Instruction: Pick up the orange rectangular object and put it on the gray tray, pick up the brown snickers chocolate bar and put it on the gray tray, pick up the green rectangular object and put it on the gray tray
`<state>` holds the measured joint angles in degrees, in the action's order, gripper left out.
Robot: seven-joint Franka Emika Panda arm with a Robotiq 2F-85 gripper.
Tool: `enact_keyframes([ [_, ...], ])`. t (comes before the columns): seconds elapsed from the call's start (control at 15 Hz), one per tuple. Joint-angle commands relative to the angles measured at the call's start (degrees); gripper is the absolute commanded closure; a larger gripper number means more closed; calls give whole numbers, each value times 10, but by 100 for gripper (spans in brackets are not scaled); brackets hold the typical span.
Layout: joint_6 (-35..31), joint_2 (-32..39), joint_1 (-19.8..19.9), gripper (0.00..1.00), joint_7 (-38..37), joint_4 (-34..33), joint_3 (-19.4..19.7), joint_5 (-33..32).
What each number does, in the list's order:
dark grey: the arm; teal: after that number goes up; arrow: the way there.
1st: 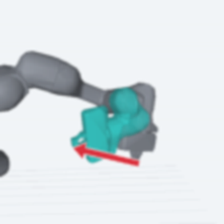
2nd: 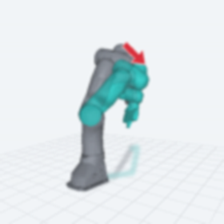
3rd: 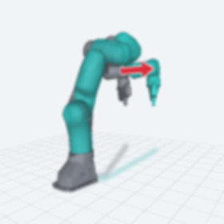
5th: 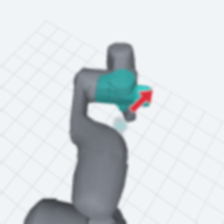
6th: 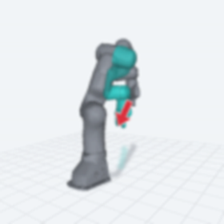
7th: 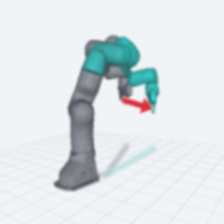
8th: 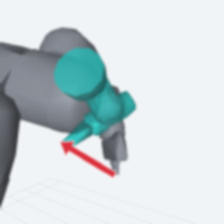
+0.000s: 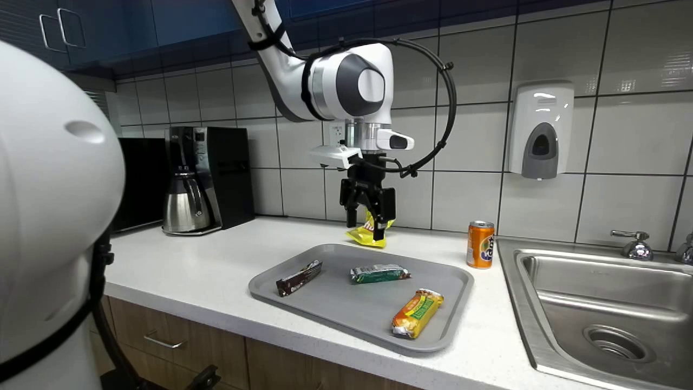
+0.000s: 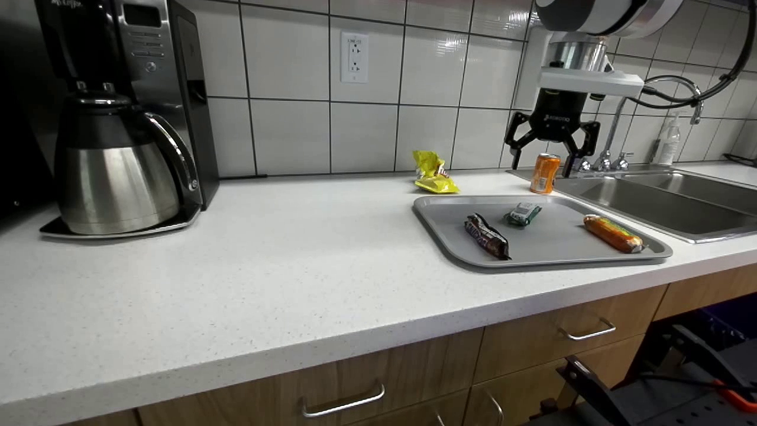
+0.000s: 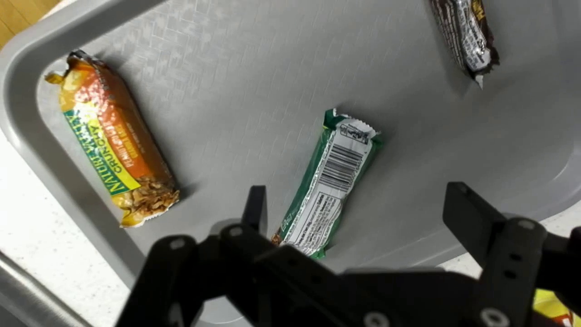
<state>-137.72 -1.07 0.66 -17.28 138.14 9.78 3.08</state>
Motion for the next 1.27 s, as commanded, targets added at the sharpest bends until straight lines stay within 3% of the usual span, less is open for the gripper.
enact_keyframes([
  [0.0,3,-61,18,0,39,51,-18,3],
  [0.47,7,-125,17,0,67,109,-27,5],
  [0.53,1,-88,18,0,52,83,-29,5],
  [1.2,1,-105,18,0,53,99,-33,5],
])
